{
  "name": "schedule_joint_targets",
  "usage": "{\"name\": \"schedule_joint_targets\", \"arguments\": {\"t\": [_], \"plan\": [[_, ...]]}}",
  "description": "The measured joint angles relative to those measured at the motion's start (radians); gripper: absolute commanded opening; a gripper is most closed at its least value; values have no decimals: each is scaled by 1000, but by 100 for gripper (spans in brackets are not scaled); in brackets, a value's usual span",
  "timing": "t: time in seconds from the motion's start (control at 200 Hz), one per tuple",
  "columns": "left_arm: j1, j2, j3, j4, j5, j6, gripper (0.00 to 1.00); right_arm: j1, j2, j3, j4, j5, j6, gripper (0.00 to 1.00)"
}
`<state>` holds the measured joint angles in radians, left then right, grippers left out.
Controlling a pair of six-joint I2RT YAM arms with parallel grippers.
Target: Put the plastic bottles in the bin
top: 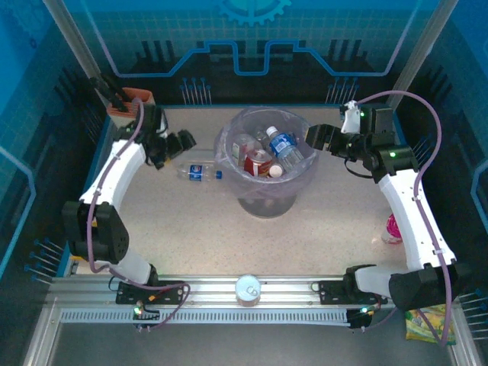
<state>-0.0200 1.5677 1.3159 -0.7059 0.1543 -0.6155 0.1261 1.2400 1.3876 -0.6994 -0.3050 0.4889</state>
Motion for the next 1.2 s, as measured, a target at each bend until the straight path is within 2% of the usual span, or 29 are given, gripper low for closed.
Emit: {"name": "schedule_joint_targets", "arguments": {"t": [0.09, 0.17, 0.285, 0.41, 0.75, 1.086, 1.201], "plan": [[12, -23, -167, 122, 9, -175, 94, 0, -5, 0, -6, 10, 0, 80], [12, -23, -247, 217, 23, -311, 95, 0, -12, 0, -9, 13, -2, 80], [13, -16, -289, 332, 34, -460, 94, 0, -24, -1, -11, 16, -7, 80], [13, 24, -291, 436, 50, -557, 92, 0, -41, -8, -18, 21, -11, 80], [-11, 95, -348, 556, 57, -710, 84, 0, -55, -13, -38, 43, -16, 80], [-20, 141, -384, 607, 55, -772, 65, 0, -56, -20, -42, 44, -19, 80], [-21, 139, -384, 607, 49, -773, 61, -1, -56, -24, -41, 44, -19, 80]]}}
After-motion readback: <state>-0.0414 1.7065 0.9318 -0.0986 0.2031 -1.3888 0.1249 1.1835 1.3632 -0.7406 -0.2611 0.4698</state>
